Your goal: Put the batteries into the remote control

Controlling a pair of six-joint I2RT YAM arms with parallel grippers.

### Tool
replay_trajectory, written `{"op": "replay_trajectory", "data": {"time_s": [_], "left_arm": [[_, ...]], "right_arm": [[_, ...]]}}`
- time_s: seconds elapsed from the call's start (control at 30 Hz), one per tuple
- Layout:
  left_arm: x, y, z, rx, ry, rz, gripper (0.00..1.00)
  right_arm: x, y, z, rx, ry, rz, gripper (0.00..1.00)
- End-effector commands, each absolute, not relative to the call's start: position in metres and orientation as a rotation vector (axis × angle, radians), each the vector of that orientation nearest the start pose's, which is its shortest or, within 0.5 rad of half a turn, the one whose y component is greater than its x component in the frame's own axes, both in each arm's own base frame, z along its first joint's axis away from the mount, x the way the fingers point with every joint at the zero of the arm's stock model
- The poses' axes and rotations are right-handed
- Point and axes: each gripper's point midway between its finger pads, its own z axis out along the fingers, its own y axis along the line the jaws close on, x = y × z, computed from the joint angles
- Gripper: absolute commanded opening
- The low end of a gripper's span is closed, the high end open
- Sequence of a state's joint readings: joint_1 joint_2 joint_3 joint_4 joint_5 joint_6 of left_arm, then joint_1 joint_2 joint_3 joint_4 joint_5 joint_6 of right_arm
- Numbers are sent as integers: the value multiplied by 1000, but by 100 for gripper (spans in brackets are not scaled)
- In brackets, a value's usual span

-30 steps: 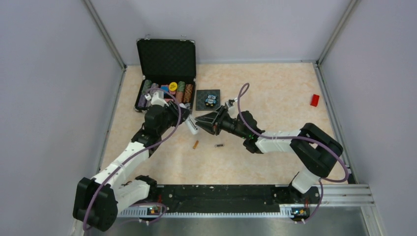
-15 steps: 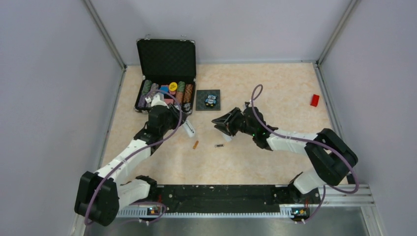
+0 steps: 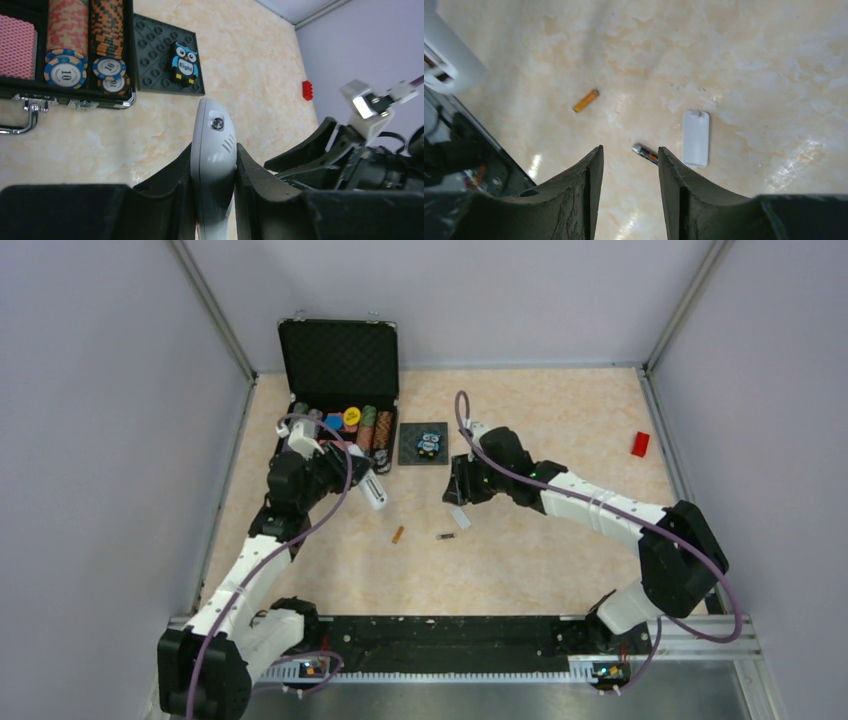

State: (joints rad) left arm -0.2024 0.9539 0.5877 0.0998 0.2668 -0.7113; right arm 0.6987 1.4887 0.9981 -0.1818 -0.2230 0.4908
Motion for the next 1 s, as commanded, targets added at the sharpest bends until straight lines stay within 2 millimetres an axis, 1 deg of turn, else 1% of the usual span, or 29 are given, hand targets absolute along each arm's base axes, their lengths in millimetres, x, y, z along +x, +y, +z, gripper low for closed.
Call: {"op": "replay_trajectory", "data": {"time_s": [0.0, 0.13, 0.2, 0.27, 0.37, 0.43, 0.47, 0.53, 0.6, 0.63, 0.7, 0.73, 0.87, 0.97], "left_arm": [[296, -157, 268, 38, 1739, -1105, 0], [277, -168, 284, 241, 1733, -1162, 0], [272, -169, 289, 277, 1721, -1160, 0], [272, -166, 293, 275, 1708, -1129, 0], [278, -155, 292, 200, 1713, -1042, 0], [285, -142, 293, 114, 1712, -956, 0], [290, -132, 291, 41, 1719, -896, 0], [300, -106, 280, -137, 1749, -763, 0], [304, -82, 273, -285, 1743, -654, 0], [304, -75, 269, -334, 1743, -625, 0], [302, -70, 268, -371, 1724, -611, 0], [300, -71, 271, -364, 1703, -625, 0], [295, -78, 275, -329, 1684, -670, 0], [295, -78, 277, -334, 1692, -666, 0]], "right_arm": [[261, 296, 122, -759, 2318, 702, 45], [254, 307, 118, -850, 2282, 677, 47], [250, 315, 115, -888, 2272, 670, 47], [250, 321, 111, -908, 2258, 637, 47], [249, 327, 104, -949, 2243, 619, 47], [246, 329, 97, -1004, 2239, 628, 47], [245, 330, 95, -1031, 2232, 628, 47], [241, 331, 88, -1089, 2225, 623, 47], [239, 334, 83, -1143, 2223, 614, 48], [239, 334, 76, -1183, 2227, 588, 48], [240, 336, 67, -1217, 2239, 538, 48], [240, 337, 62, -1241, 2243, 519, 48], [239, 343, 50, -1304, 2247, 460, 48], [239, 342, 41, -1316, 2272, 438, 48]]}}
